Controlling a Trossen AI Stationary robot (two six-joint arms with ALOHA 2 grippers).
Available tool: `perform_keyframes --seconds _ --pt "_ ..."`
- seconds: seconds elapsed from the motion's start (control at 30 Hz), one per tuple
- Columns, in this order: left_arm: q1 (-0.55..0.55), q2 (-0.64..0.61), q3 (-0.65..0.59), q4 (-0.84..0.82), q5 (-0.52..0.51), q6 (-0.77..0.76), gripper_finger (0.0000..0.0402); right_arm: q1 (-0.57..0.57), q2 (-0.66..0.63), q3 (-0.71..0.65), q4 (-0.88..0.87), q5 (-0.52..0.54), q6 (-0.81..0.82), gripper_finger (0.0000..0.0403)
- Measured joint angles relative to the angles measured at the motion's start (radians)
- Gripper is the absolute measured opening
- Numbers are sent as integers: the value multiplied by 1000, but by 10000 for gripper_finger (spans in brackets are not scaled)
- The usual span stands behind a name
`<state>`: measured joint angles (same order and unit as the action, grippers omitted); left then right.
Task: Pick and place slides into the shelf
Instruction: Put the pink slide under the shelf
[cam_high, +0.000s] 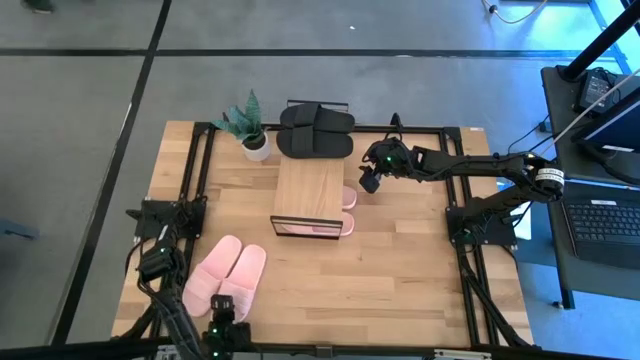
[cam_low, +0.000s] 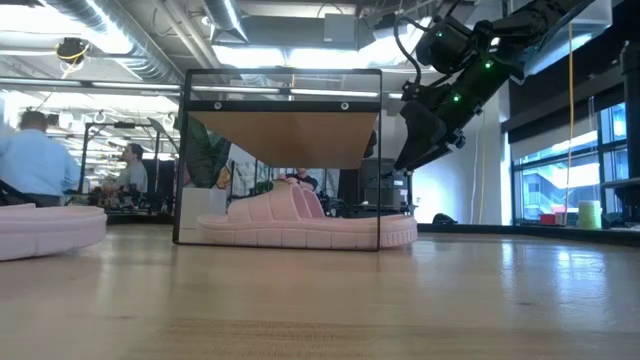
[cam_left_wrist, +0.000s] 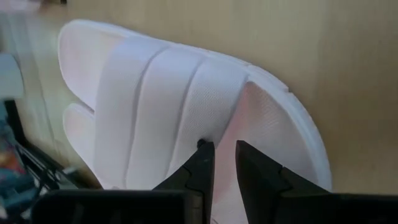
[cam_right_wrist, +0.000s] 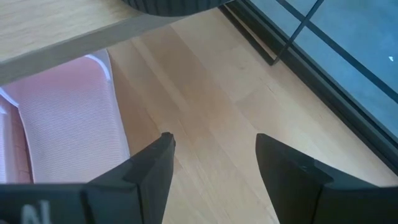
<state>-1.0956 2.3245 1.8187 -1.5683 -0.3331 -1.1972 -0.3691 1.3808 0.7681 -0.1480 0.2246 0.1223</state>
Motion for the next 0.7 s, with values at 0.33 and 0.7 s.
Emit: perform_keyframes --seconds 0.33,0.7 --pt "8 0 33 -4 -16 -24 59 0 0 0 0 0 4 225" --pt "24 -1 69 -2 47 -60 57 0 0 0 0 0 4 225"
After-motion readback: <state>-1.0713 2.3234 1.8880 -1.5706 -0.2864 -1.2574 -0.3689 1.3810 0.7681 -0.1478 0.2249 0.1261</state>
